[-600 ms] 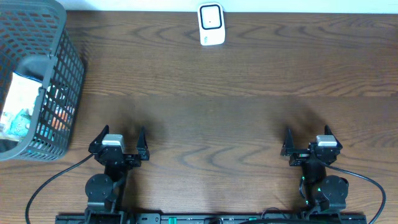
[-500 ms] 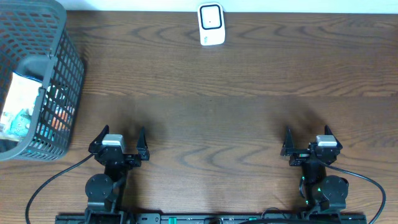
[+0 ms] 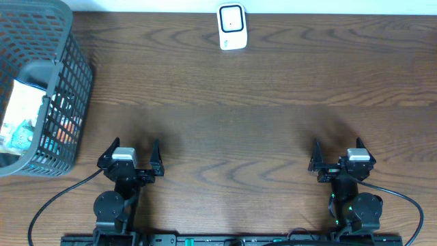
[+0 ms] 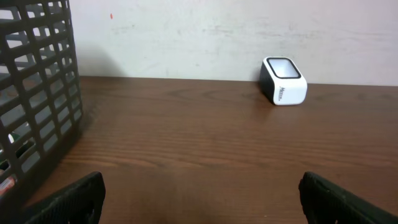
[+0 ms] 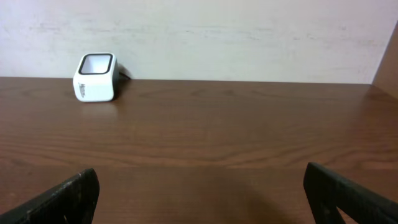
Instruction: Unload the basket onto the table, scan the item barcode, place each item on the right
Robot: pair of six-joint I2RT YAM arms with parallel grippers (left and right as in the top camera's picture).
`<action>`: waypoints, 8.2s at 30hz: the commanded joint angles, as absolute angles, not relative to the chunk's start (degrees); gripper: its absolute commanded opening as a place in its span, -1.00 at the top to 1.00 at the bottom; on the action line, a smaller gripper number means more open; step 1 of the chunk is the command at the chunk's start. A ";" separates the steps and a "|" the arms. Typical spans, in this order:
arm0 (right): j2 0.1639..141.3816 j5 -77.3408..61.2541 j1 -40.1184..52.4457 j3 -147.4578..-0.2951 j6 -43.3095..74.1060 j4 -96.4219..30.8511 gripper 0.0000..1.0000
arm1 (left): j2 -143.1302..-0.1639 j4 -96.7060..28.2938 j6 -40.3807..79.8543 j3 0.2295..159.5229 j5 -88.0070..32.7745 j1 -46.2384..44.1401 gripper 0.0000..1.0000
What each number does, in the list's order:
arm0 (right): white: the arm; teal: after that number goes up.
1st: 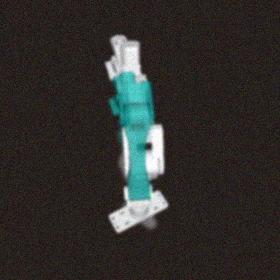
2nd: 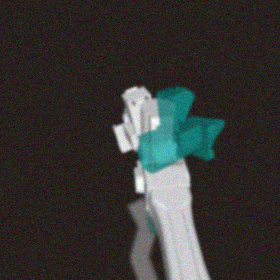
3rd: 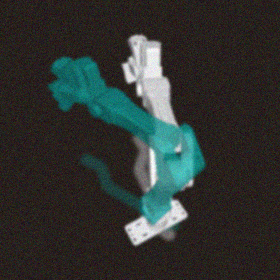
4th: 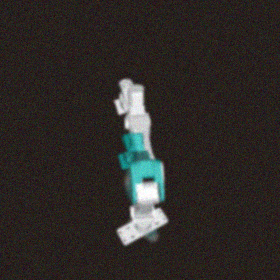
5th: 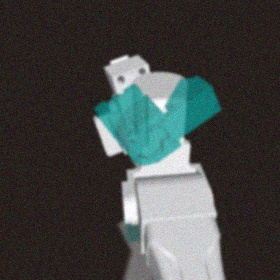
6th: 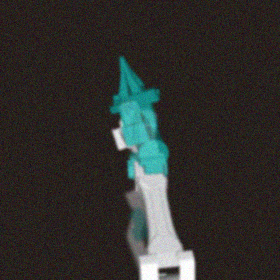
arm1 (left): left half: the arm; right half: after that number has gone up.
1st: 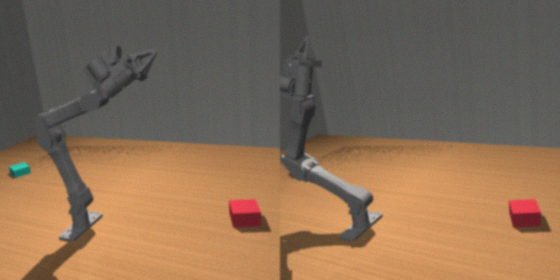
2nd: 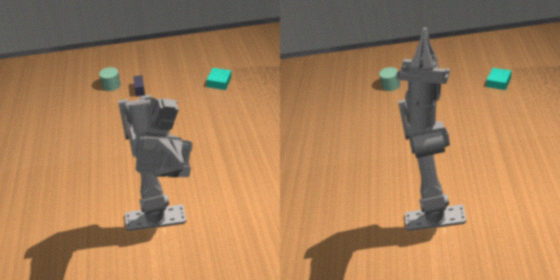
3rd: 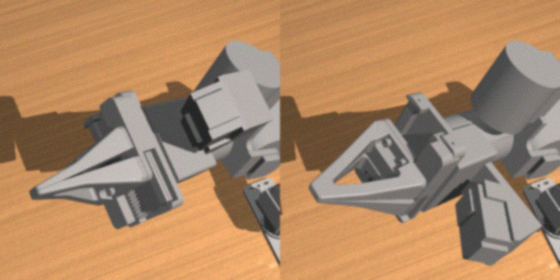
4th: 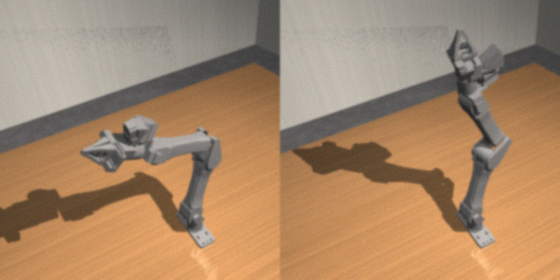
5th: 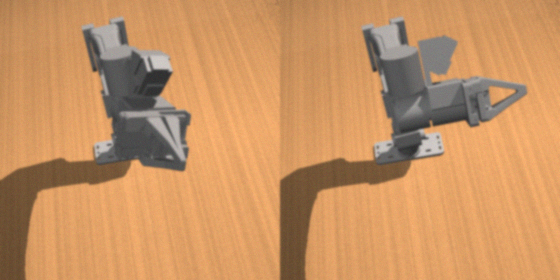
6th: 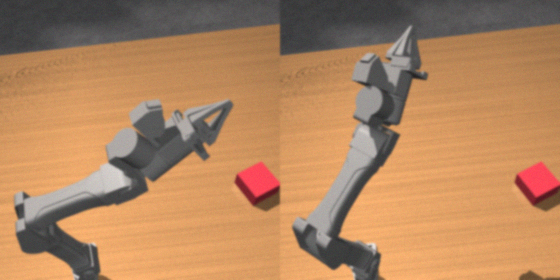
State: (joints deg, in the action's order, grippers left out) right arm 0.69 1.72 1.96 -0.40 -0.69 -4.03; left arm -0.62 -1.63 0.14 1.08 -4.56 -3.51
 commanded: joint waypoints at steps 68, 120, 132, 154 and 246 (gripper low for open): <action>0.38 1.56 1.96 -0.32 -1.37 -4.23 -0.98 | -0.23 -2.83 20.12 0.27 -14.63 -3.25 -0.95; 0.38 1.56 1.96 -0.32 -1.37 -4.23 -0.98 | -80.68 -60.07 -1.65 119.39 -8.51 3.01 -0.95; 0.38 1.56 1.96 -0.32 -1.34 -4.23 -0.99 | -103.20 -67.05 6.33 134.47 -3.79 28.36 -0.95; 0.38 1.56 1.96 -0.32 -1.37 -4.23 -0.99 | -111.94 -69.08 5.91 115.61 5.76 37.98 -0.96; 0.38 1.56 1.96 -0.32 -1.37 -4.23 -0.98 | -103.02 -49.58 14.83 85.89 0.49 40.42 0.22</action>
